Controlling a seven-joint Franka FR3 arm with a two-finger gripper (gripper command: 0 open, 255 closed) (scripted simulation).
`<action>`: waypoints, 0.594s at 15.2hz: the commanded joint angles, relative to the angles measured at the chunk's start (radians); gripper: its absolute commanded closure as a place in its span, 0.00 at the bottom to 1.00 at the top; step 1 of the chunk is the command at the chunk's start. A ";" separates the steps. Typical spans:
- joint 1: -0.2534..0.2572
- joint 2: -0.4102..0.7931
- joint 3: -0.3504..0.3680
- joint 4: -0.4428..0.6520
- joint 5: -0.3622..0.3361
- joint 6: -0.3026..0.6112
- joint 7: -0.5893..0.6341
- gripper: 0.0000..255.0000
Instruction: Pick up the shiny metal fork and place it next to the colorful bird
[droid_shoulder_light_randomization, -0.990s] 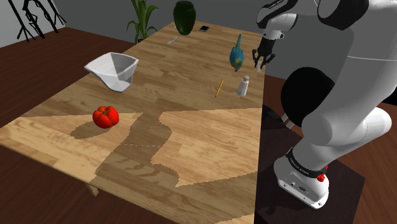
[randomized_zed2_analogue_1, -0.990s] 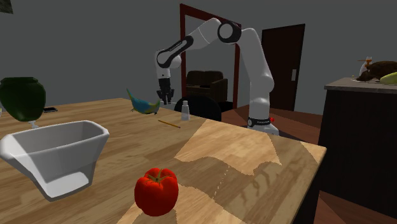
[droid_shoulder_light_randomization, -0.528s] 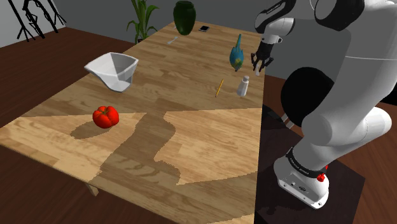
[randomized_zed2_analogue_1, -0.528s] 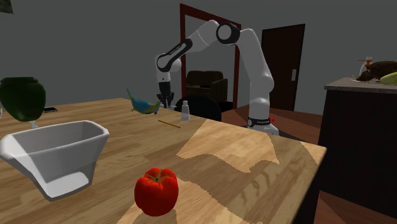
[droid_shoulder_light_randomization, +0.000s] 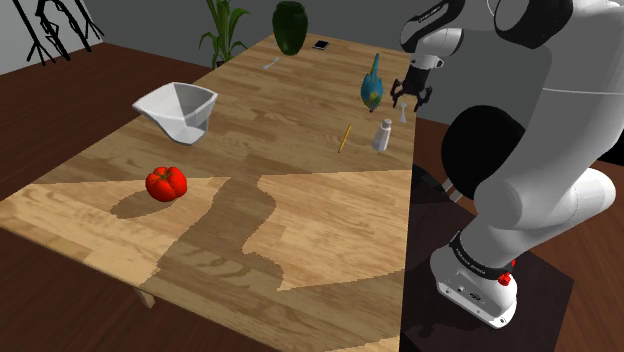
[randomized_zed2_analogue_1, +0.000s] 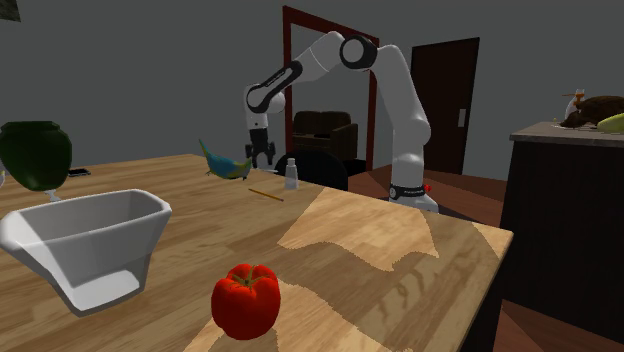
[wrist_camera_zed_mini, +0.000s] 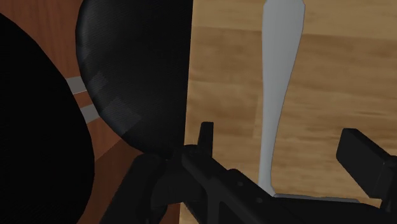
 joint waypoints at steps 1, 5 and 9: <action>0.000 0.000 0.000 0.000 0.000 0.000 0.000 0.00; -0.001 -0.020 -0.004 0.041 -0.007 -0.061 0.005 0.00; -0.003 -0.035 -0.007 0.082 -0.013 -0.116 0.009 0.00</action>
